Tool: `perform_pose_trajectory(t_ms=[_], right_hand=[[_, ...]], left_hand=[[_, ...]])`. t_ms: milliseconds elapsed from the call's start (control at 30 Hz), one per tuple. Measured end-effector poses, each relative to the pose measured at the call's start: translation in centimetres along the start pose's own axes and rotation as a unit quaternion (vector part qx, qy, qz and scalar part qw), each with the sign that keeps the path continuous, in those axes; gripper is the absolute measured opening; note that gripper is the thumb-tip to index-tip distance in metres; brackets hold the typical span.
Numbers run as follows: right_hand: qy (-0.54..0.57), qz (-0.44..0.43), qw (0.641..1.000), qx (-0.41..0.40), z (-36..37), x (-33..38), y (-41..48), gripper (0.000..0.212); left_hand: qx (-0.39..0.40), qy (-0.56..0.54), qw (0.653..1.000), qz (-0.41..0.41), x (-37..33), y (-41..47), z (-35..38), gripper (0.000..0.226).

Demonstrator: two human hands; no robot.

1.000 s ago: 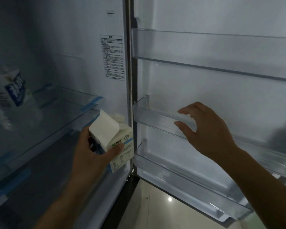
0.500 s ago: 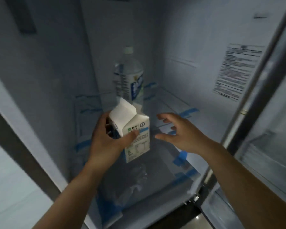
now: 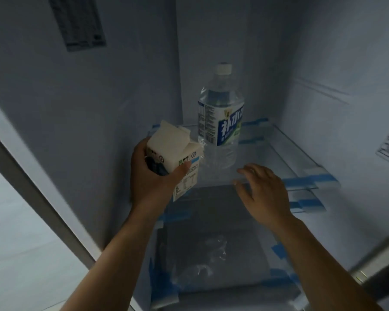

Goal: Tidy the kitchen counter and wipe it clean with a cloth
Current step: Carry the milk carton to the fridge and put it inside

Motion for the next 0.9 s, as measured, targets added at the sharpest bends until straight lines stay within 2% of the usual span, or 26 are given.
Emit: perform_pose_trajectory(t_ms=[133,400,733,833,900], right_hand=[[0.005,0.009,1.000,-0.004,0.3,0.0,0.0,0.046],[0.012,0.029,1.000,0.003,0.2,-0.1,0.1,0.046],[0.006,0.031,0.999,0.013,-0.1,0.1,-0.3,0.047],[0.060,0.053,0.996,0.050,-1.1,0.3,-0.3,0.047],[0.107,0.079,0.990,0.043,-2.9,0.3,-1.0,0.047]], left_hand=[[-0.006,0.004,1.000,0.006,1.5,1.2,0.7,0.071],[0.008,0.042,0.999,0.012,3.2,2.8,2.5,0.096],[0.010,0.085,0.996,0.025,3.7,3.0,2.0,0.102],[-0.001,0.111,0.992,0.053,2.5,2.3,1.7,0.103],[-0.010,0.100,0.991,0.089,1.4,1.4,1.5,0.097]])
Point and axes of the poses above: each hand's wrist, its own y-axis towards the middle knuckle, its own z-axis out of the palm, x = y × z, the point moved 2 cm from there along y, towards the middle knuckle, and after that the axes turned 13 degrees about z, right-handed, at the moved point
